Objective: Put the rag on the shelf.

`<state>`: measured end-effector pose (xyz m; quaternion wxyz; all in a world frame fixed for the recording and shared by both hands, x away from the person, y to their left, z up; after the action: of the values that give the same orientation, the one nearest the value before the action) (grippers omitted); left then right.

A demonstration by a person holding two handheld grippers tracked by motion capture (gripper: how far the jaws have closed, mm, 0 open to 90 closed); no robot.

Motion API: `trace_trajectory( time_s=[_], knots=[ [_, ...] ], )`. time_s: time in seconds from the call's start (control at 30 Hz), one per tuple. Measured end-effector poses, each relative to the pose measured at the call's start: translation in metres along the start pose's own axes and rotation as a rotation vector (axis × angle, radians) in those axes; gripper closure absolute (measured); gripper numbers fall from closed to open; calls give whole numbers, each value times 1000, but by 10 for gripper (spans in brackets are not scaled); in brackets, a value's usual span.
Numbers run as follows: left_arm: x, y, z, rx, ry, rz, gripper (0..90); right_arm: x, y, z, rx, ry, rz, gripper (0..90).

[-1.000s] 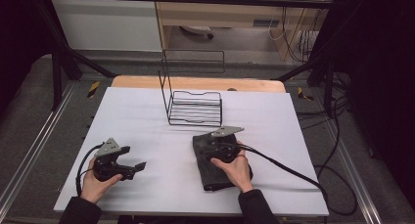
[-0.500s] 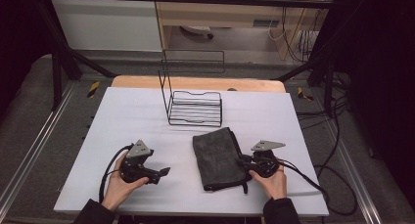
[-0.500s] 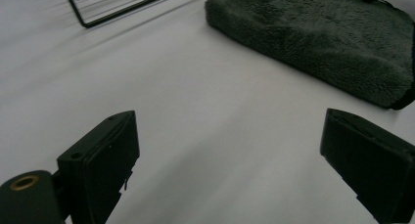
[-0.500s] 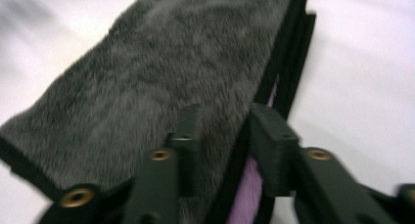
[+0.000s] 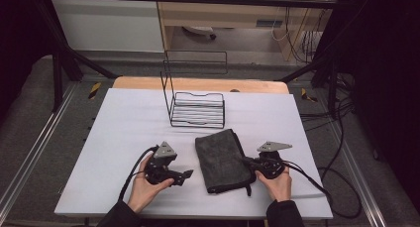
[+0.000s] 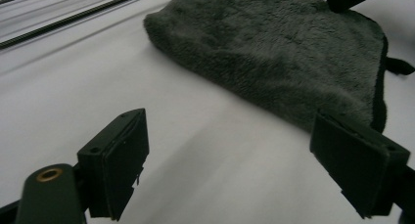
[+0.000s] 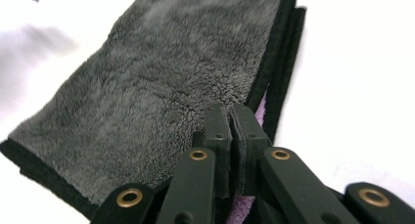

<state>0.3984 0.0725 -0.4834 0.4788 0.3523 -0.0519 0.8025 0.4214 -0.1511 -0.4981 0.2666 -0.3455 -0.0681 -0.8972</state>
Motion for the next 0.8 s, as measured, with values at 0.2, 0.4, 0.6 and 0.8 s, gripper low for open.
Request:
trace_trajectory(
  time_s=[0.2,0.4,0.6,0.8],
  knots=[
    [-25,23,3,1,-37,-33,183,1,7,-7,29,-59,-48,861],
    [-44,41,4,28,-58,-66,231,-2,8,-6,43,-27,-59,669],
    [-57,52,-2,75,-81,-58,399,-6,13,-9,17,-14,-67,567],
    [-61,56,-7,87,-91,-52,491,-12,13,-13,23,-19,-65,564]
  ],
)
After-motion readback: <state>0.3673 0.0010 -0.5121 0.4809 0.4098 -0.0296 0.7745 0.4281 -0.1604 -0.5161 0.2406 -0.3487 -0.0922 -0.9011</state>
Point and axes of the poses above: each handheld gripper's, and its own axes: x roughly backward along the jaws, z roughly out of its top, y roughly to its right, the point moved 10 cm from there along -x, roughly forward along the jaws, and after that the axes turned 10 degrees about -z, right-handed, at the moved point
